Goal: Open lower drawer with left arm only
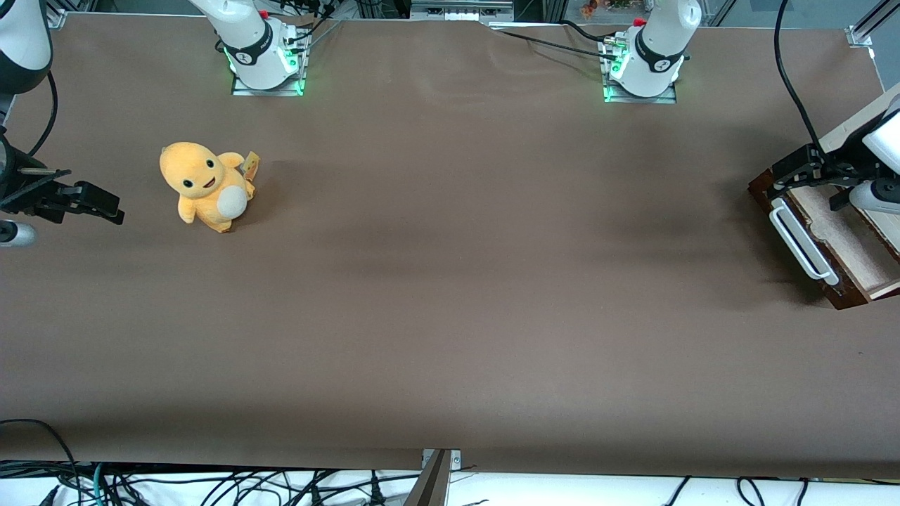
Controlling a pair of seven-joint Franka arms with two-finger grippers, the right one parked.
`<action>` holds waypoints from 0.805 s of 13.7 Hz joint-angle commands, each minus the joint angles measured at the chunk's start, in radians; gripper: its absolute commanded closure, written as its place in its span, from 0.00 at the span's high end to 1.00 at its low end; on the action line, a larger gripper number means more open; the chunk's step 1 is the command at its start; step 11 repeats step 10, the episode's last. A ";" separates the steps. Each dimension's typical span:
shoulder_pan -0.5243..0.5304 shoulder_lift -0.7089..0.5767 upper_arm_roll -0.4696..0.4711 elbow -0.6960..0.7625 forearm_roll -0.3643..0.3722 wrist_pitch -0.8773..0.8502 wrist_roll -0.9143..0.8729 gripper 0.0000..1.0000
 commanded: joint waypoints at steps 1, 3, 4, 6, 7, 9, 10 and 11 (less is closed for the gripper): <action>-0.007 -0.030 0.004 -0.027 0.034 -0.030 0.023 1.00; -0.004 -0.029 0.002 -0.029 0.034 -0.038 0.026 1.00; 0.002 -0.029 0.004 -0.029 0.034 -0.038 0.028 1.00; 0.002 -0.029 0.004 -0.029 0.035 -0.043 0.028 1.00; 0.000 -0.027 0.004 -0.029 0.037 -0.046 0.028 1.00; 0.000 -0.027 0.004 -0.030 0.037 -0.049 0.028 1.00; 0.000 -0.025 0.004 -0.037 0.037 -0.047 0.028 1.00; 0.000 -0.025 0.004 -0.037 0.037 -0.047 0.028 1.00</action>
